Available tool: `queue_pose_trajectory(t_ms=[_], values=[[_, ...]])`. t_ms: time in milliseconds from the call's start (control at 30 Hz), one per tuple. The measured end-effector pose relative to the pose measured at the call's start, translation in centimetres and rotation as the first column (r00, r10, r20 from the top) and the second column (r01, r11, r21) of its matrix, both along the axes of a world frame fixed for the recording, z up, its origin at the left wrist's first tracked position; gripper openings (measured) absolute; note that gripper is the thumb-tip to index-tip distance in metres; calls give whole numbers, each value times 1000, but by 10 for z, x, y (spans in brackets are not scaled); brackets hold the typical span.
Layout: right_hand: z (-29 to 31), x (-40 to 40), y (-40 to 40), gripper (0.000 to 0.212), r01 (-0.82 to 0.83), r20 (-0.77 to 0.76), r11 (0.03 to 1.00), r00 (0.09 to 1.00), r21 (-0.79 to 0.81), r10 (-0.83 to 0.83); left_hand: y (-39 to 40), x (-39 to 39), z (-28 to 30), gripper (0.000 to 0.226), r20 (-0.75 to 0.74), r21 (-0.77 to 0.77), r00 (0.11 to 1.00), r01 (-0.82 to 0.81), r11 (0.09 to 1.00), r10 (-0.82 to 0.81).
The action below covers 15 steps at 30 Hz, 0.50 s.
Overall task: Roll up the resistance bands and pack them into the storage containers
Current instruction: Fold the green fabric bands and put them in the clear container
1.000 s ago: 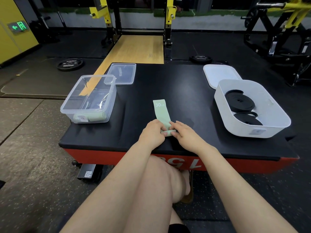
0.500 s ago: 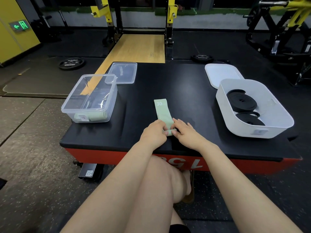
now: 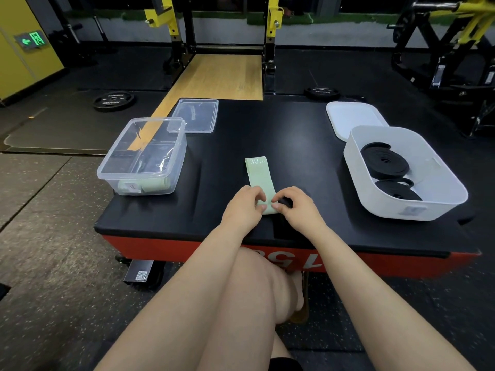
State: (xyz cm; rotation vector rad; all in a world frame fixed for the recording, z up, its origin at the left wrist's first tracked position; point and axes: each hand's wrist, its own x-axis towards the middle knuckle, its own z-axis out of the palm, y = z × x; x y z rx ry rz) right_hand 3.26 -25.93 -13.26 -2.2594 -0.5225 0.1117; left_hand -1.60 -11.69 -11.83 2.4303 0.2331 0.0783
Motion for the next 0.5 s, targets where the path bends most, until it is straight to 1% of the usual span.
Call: queue_pose_trajectory(t_ms=[67,233,400,500], values=[[0,1,3,2,29,6,999,1000,-21,-29,1,-1,1,12,24,4,1000,20,1000,-20],[-2,1,6,8,72,20,997,997,-38,-71,2,-1,1,20,25,20,999,47,999,-48],[-4,-5,3,10,38,129,999,991,18,-40,4,4,-1,11,35,12,999,-1,1000,1],[-9,-8,-1,17,6,194,1000,981,-24,-2,5,6,-3,9,27,-26,999,-28,999,29]])
